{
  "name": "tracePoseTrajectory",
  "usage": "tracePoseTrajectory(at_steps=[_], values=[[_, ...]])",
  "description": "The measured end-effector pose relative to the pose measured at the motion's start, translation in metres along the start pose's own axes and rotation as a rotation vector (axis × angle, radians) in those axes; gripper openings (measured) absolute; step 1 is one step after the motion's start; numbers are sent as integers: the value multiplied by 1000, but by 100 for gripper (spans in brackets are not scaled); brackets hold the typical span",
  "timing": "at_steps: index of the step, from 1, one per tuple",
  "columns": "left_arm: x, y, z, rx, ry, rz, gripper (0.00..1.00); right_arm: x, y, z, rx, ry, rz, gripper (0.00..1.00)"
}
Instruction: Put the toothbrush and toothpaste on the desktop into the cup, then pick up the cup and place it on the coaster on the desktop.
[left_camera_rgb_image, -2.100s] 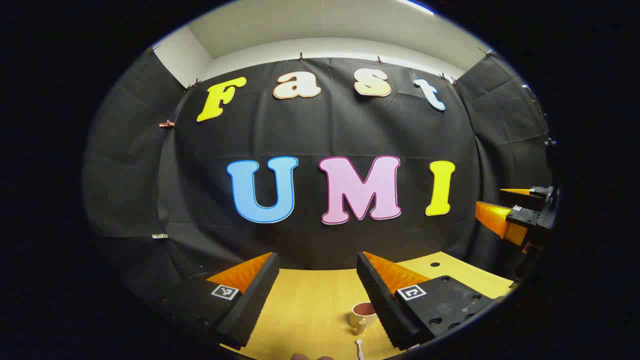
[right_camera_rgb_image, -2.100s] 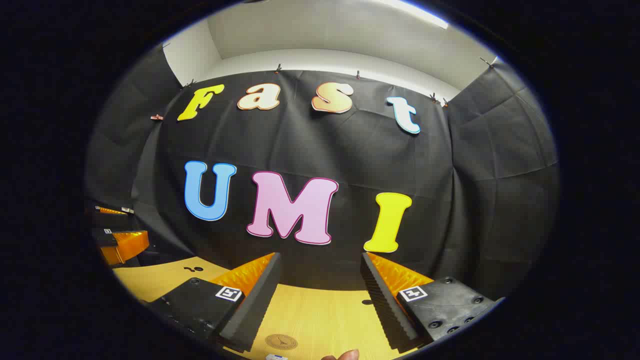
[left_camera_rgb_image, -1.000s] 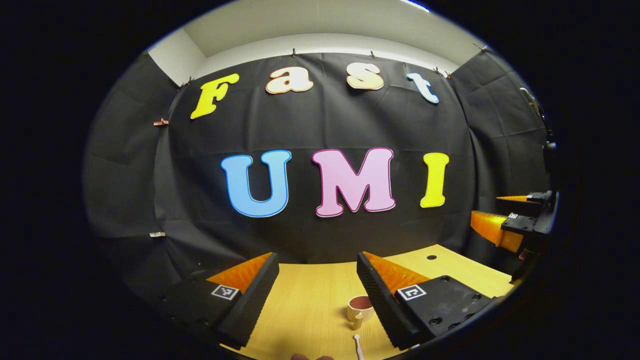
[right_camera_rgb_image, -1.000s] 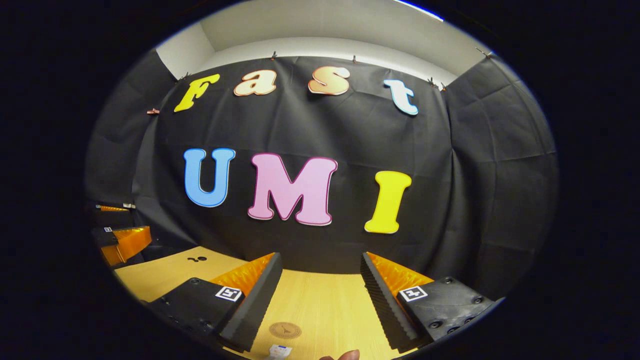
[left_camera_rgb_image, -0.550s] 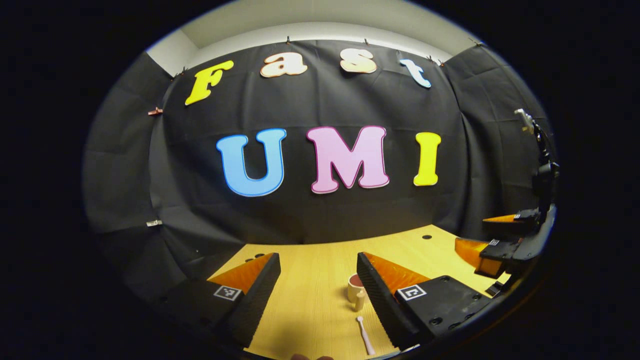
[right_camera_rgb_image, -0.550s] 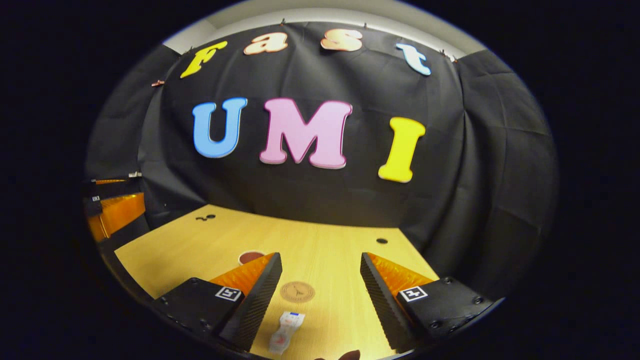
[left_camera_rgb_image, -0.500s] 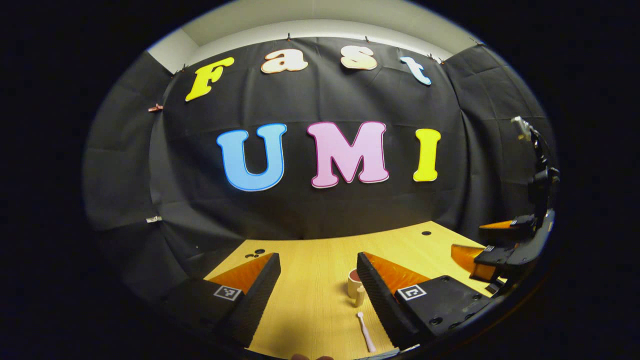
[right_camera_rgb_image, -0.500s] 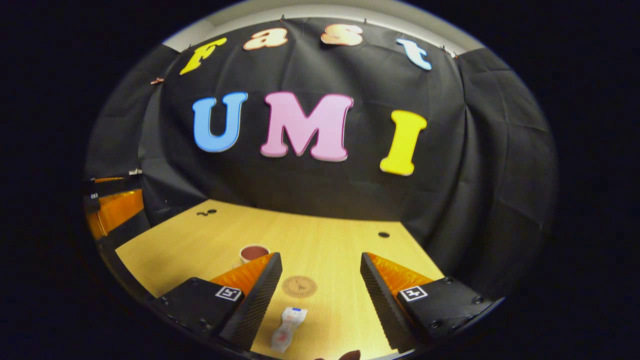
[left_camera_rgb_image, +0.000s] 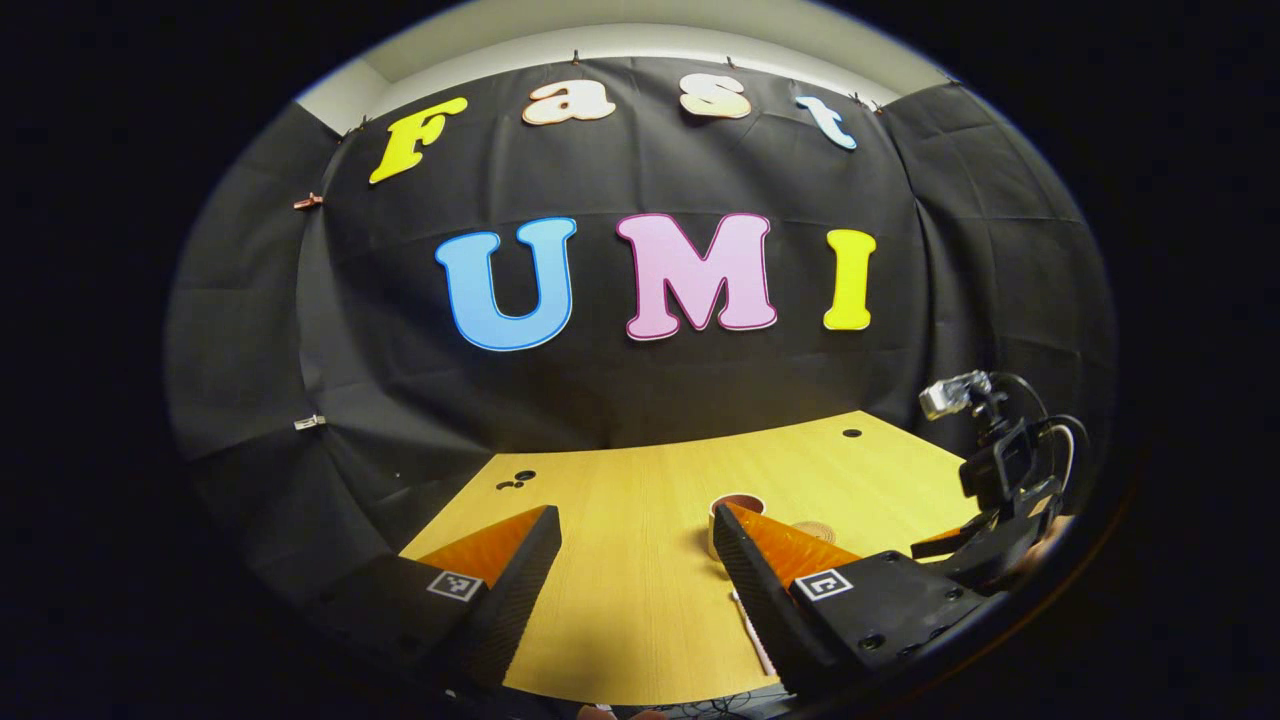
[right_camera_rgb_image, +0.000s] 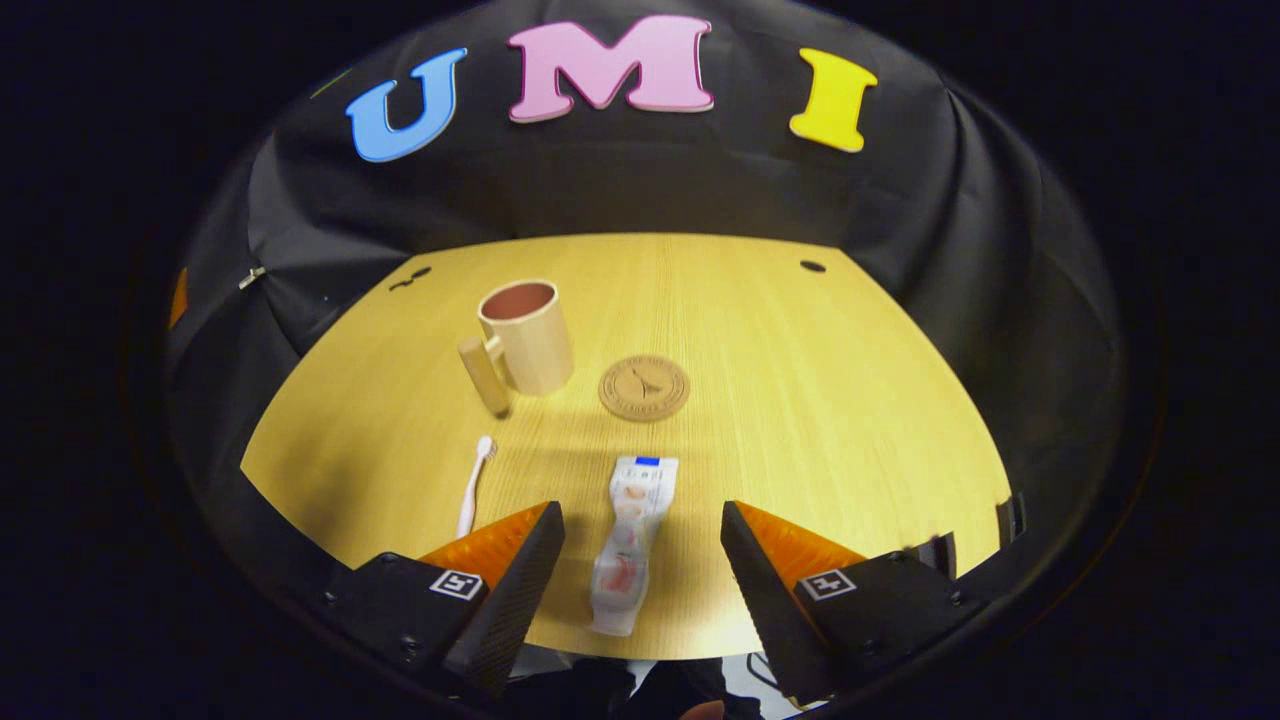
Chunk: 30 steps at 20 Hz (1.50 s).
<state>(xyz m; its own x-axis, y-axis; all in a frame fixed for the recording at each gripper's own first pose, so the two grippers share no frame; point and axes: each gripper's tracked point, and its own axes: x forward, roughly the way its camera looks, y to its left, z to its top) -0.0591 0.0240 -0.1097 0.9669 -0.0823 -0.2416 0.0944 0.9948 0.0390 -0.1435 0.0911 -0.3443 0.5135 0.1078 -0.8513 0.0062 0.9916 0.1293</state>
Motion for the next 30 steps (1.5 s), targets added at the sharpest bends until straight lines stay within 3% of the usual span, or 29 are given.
tracePoseTrajectory(at_steps=[6,12,18,19,21,22,25,30], values=[[-4,15,-13,0,21,21,98,37,7,-28,-7,147,-8,96],[-3,19,-21,-14,37,36,98,60,11,-37,-11,239,-34,84],[3,15,-28,-28,54,46,98,65,4,-35,47,318,-49,58],[5,13,-29,-27,57,43,98,64,2,-36,43,330,-50,46],[8,6,-36,-19,77,37,98,66,2,-37,34,330,-33,31],[10,3,-39,-18,85,34,98,63,1,-36,24,330,-21,33],[20,-11,-50,-23,130,29,98,60,6,-36,7,317,59,24],[33,-36,-86,-53,241,23,96,40,6,-28,13,236,175,24]])
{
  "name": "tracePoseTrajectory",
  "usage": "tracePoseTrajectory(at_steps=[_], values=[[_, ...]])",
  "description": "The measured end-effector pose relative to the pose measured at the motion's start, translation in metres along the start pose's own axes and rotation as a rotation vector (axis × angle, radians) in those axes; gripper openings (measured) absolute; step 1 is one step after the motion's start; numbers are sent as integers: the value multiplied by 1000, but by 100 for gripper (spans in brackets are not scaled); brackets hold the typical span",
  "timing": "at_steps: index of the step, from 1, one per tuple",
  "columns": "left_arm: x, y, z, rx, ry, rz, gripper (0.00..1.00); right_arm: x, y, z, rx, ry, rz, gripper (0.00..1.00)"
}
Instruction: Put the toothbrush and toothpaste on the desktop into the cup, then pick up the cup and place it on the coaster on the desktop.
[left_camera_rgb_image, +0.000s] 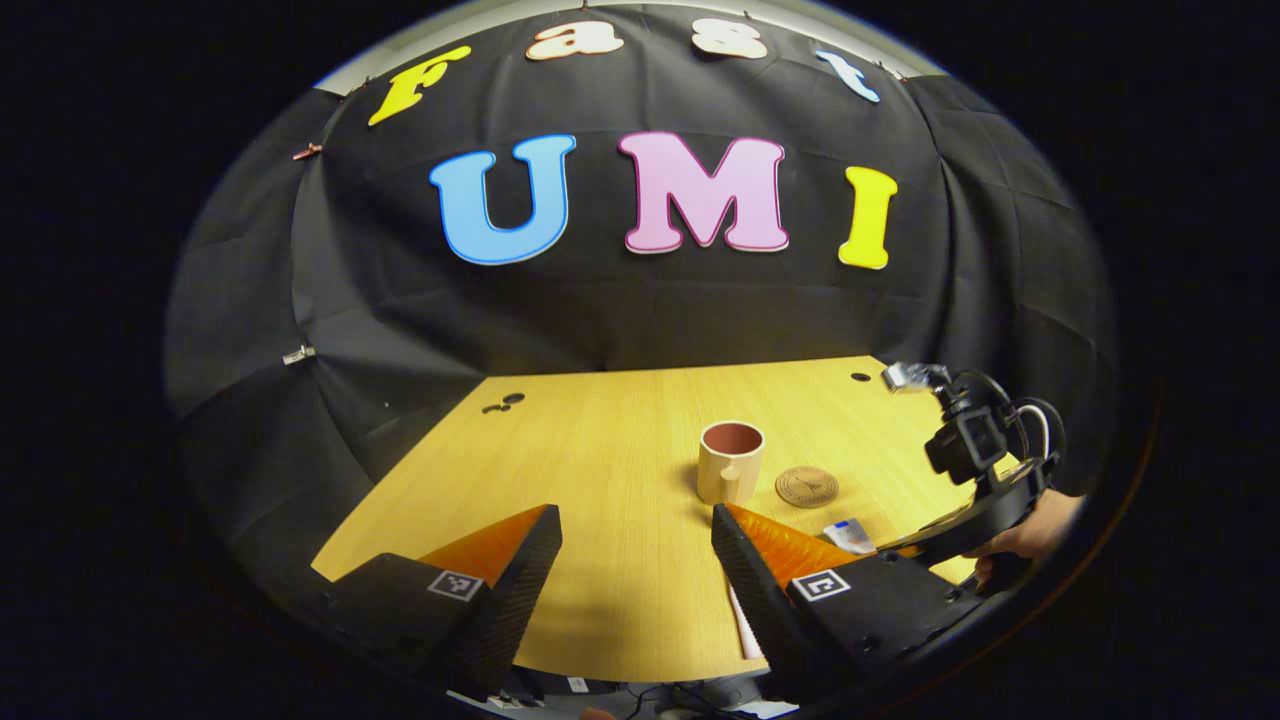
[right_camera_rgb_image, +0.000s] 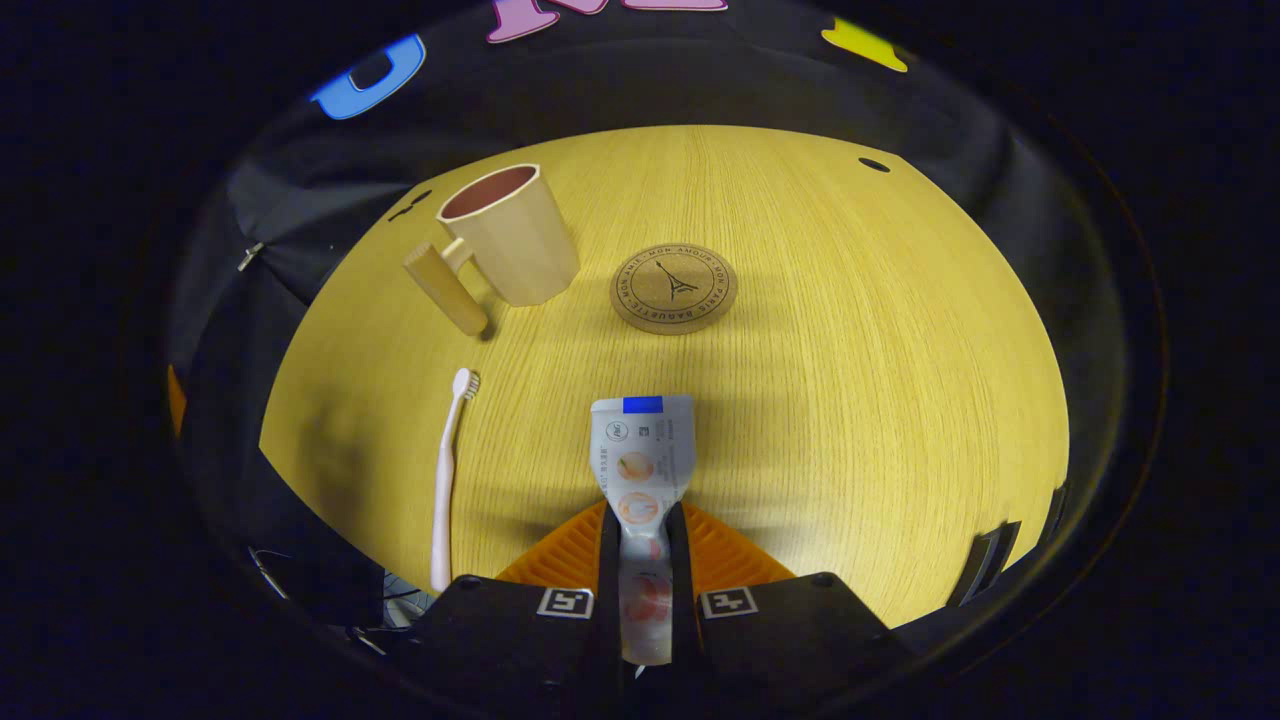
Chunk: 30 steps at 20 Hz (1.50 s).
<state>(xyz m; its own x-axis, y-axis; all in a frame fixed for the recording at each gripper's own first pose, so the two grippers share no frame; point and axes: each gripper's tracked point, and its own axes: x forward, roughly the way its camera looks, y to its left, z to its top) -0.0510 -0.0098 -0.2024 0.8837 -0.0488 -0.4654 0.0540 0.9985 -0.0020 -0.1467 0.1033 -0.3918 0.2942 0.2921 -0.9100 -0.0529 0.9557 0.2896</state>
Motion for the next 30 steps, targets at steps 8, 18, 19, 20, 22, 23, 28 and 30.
tracePoseTrajectory(at_steps=[8,18,19,20,22,23,28,30], values=[[44,-49,-66,32,190,-74,92,-45,-9,40,-12,-167,96,24],[88,-77,-125,-31,410,-66,84,-75,-40,73,-20,-236,99,24],[91,-78,-130,-29,427,-63,83,-76,-44,74,-19,-237,100,24],[94,-79,-134,-28,442,-61,80,-75,-48,76,-18,-237,99,24],[97,-79,-141,-38,466,-53,76,-76,-53,80,-11,-239,96,24],[99,-80,-143,-43,477,-50,75,-76,-55,81,-5,-240,96,24],[101,-81,-153,-30,517,-37,55,-74,-62,82,7,-236,96,24],[101,-83,-153,-29,516,-34,53,-73,-61,82,8,-234,102,24]])
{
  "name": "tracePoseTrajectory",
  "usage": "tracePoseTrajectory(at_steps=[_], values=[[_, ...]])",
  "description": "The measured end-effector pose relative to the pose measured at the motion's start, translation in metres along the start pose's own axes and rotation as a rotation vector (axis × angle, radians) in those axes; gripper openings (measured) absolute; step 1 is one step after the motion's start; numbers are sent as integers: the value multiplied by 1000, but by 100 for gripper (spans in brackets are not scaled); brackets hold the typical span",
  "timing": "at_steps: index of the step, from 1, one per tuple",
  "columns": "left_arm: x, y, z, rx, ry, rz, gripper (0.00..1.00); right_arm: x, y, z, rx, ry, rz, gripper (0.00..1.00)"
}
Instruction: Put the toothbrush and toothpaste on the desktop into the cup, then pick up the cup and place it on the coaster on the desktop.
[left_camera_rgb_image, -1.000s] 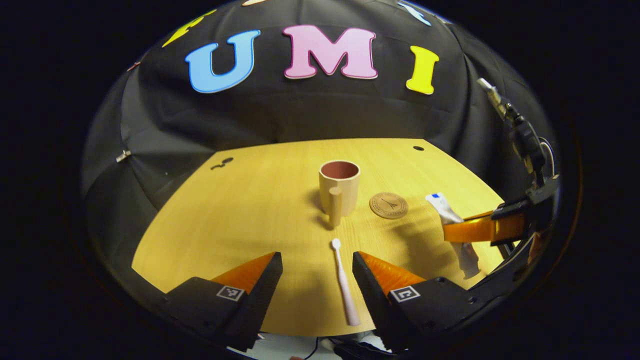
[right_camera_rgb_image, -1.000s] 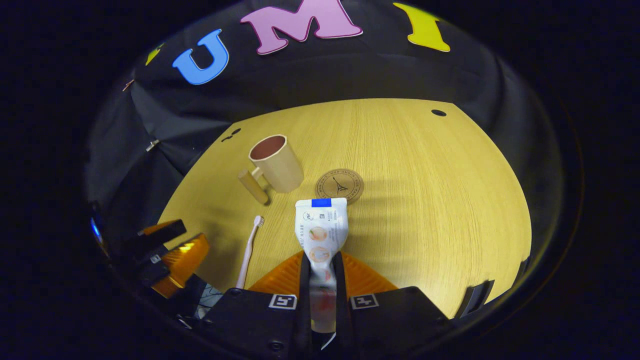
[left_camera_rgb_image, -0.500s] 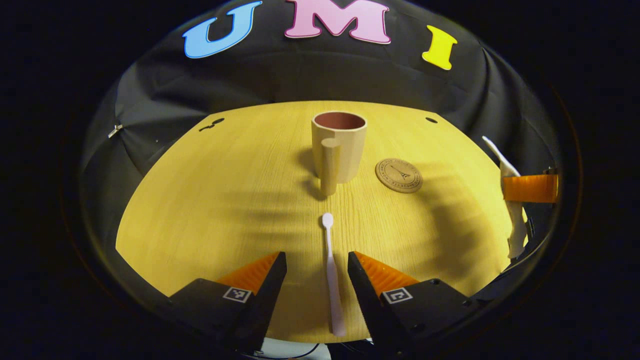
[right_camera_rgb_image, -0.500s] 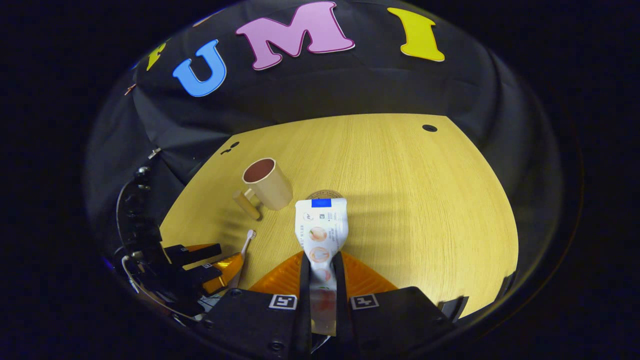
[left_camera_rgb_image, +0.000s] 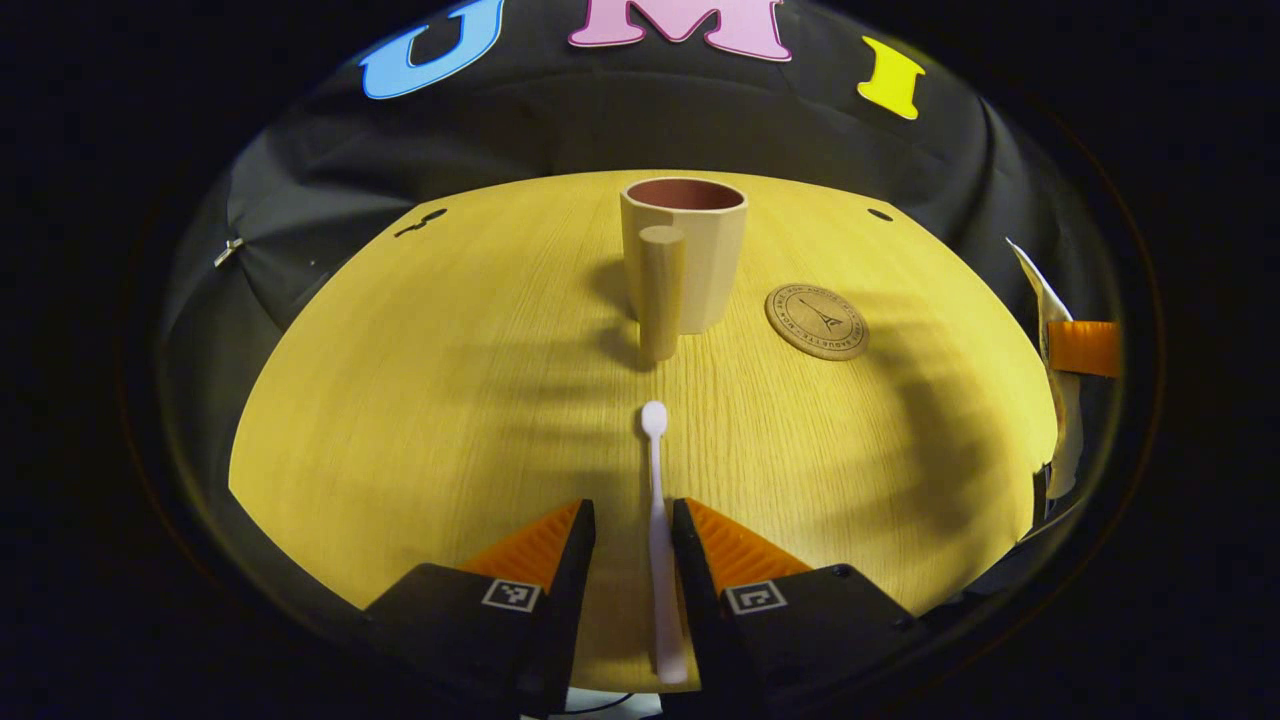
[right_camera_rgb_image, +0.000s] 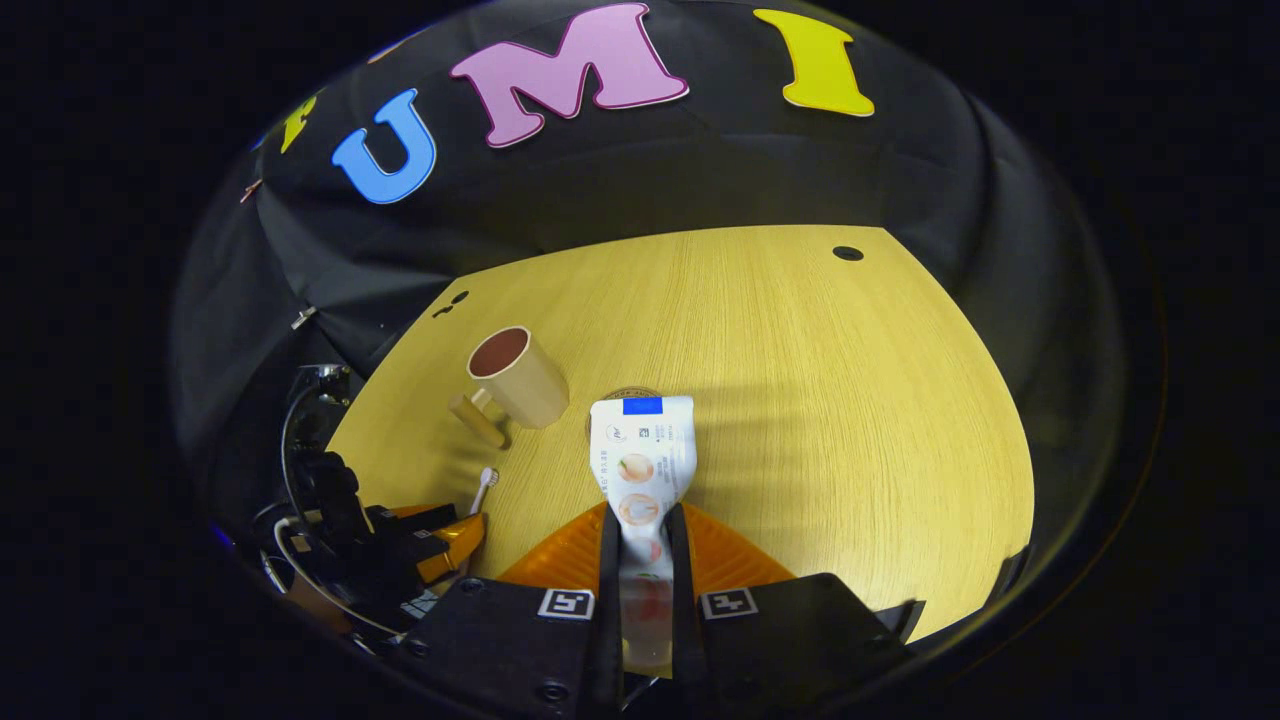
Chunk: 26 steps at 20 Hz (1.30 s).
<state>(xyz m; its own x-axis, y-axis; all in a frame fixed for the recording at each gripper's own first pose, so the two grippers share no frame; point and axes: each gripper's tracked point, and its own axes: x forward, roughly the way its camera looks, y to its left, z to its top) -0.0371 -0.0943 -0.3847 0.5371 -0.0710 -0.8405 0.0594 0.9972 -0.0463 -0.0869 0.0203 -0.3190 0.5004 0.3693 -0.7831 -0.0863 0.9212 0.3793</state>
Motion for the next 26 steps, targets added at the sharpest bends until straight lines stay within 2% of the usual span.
tracePoseTrajectory(at_steps=[3,4,6,7,10,13,14,15,16,19,23,26], values=[[1,-1,1,-6,-15,4,47,-1,1,-2,5,6,10,24],[2,-1,1,-11,-21,15,42,-1,1,-2,8,7,14,24],[1,1,-1,2,-37,40,22,-2,3,-1,8,5,20,24],[1,0,-2,16,-41,46,18,-2,4,0,7,4,21,24],[3,-1,-2,-11,-46,27,15,-5,7,2,9,-6,28,24],[0,1,0,-51,-58,-31,10,-8,12,7,14,-27,36,24],[0,1,2,-37,-56,-50,8,-9,15,9,19,-40,45,18],[-1,2,2,-22,-54,-62,7,-10,18,13,20,-54,54,24],[-5,6,4,-10,-63,-60,7,-11,23,16,19,-68,61,23],[-21,9,27,25,-147,-74,7,-15,34,30,23,-115,83,23],[-61,1,70,65,-278,-144,6,-15,55,60,6,-187,122,24],[-94,0,100,30,-357,-196,6,-13,80,92,-5,-262,180,23]])
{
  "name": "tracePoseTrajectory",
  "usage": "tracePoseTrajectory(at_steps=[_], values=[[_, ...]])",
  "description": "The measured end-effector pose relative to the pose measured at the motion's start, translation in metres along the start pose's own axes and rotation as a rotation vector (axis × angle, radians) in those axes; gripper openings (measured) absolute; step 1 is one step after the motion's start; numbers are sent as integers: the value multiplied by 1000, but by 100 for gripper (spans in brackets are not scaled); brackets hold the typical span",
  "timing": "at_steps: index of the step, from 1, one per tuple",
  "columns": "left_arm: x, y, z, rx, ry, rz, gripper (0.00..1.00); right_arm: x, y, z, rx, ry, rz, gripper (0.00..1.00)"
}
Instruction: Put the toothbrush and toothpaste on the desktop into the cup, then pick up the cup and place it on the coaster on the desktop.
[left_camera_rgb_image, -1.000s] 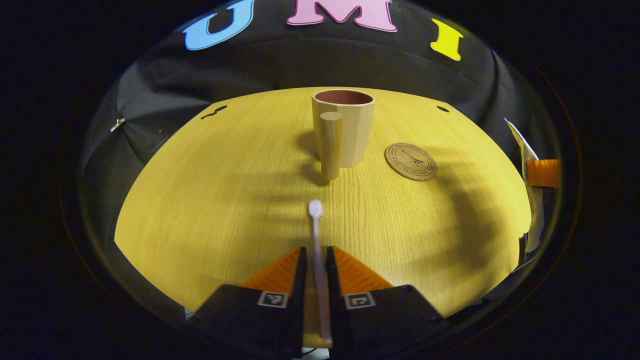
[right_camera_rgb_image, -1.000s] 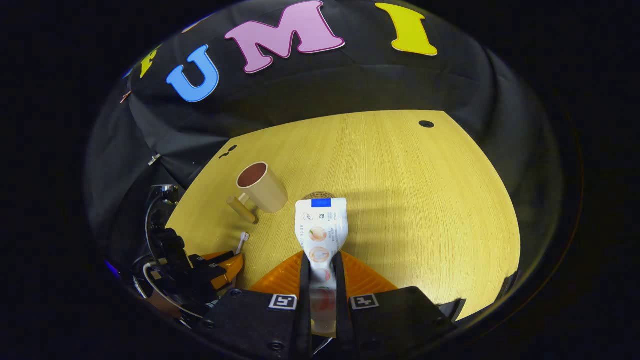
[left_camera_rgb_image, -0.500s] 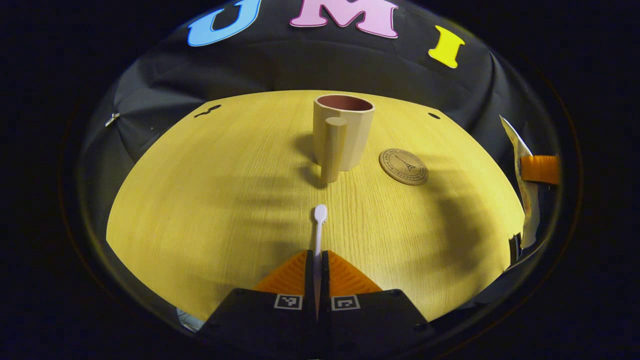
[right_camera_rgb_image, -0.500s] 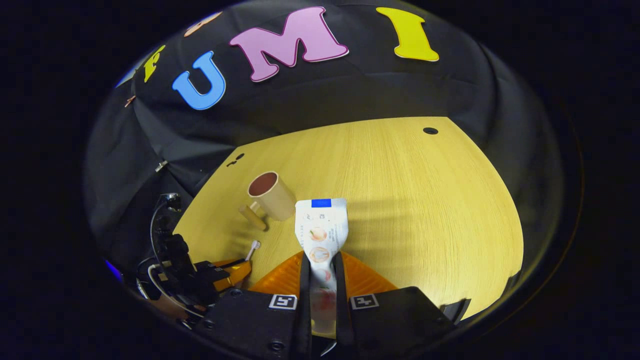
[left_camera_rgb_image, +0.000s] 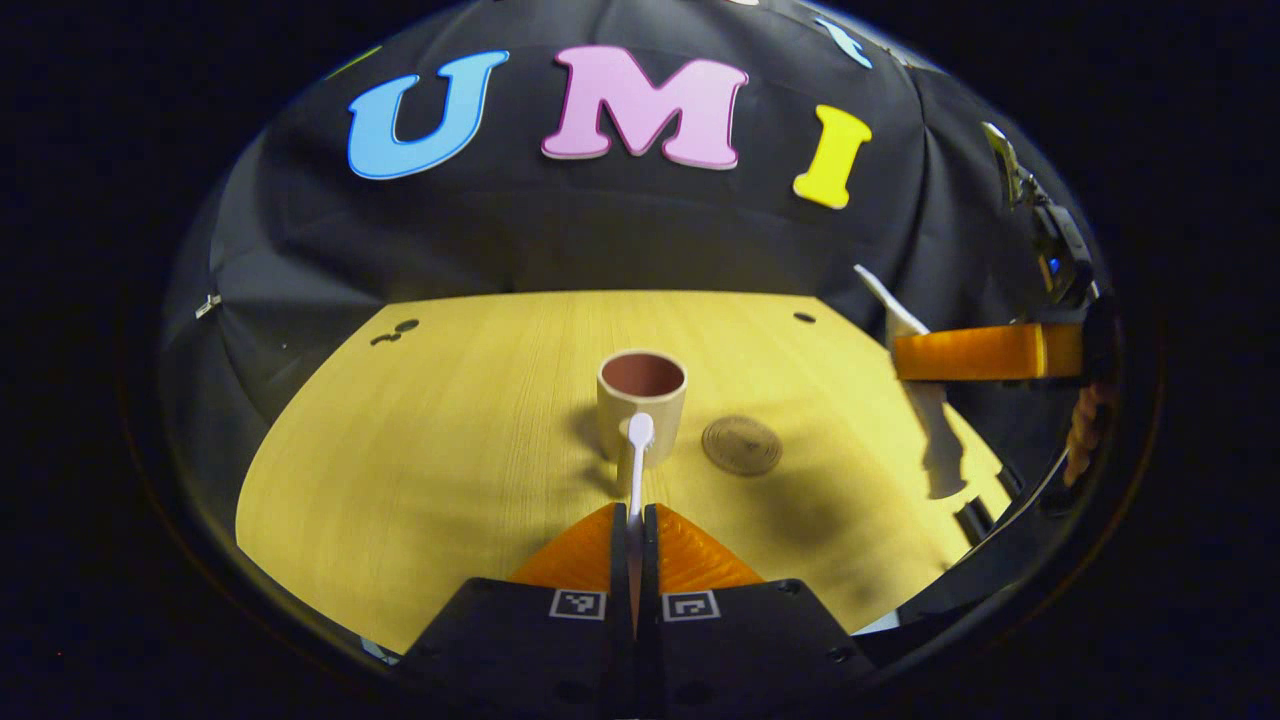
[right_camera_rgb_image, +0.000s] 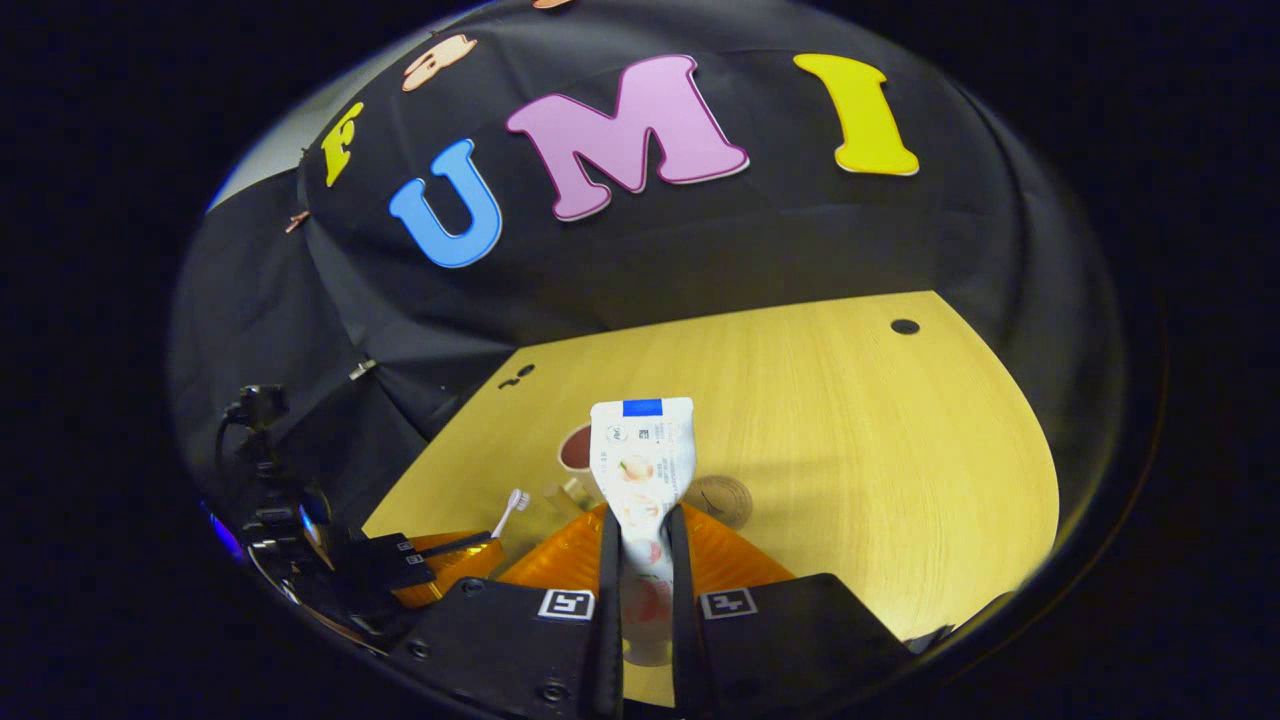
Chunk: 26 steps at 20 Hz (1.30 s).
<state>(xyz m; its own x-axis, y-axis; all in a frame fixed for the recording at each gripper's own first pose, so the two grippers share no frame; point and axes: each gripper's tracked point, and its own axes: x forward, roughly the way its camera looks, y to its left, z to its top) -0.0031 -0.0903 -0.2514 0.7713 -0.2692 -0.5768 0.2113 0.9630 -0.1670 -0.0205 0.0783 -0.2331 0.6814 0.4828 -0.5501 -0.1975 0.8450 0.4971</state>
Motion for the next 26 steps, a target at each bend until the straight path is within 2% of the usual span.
tracePoseTrajectory(at_steps=[4,11,19,20,21,22,24,25,26], values=[[-25,8,44,-58,-82,-11,6,36,27,42,33,-84,73,23],[-46,30,65,-61,-119,7,6,116,52,74,57,-163,128,23],[-54,41,64,-95,-123,43,6,188,52,60,26,-186,142,23],[-54,41,64,-97,-123,46,11,196,50,56,21,-183,135,23],[-54,41,63,-97,-123,48,11,203,48,50,23,-177,130,24],[-54,42,64,-97,-121,51,6,208,46,43,25,-167,122,23],[-51,43,61,-99,-116,61,6,216,40,27,22,-145,107,23],[-50,45,60,-102,-116,66,11,217,39,22,19,-137,103,23],[-49,46,60,-106,-115,67,6,217,40,17,22,-129,109,23]])
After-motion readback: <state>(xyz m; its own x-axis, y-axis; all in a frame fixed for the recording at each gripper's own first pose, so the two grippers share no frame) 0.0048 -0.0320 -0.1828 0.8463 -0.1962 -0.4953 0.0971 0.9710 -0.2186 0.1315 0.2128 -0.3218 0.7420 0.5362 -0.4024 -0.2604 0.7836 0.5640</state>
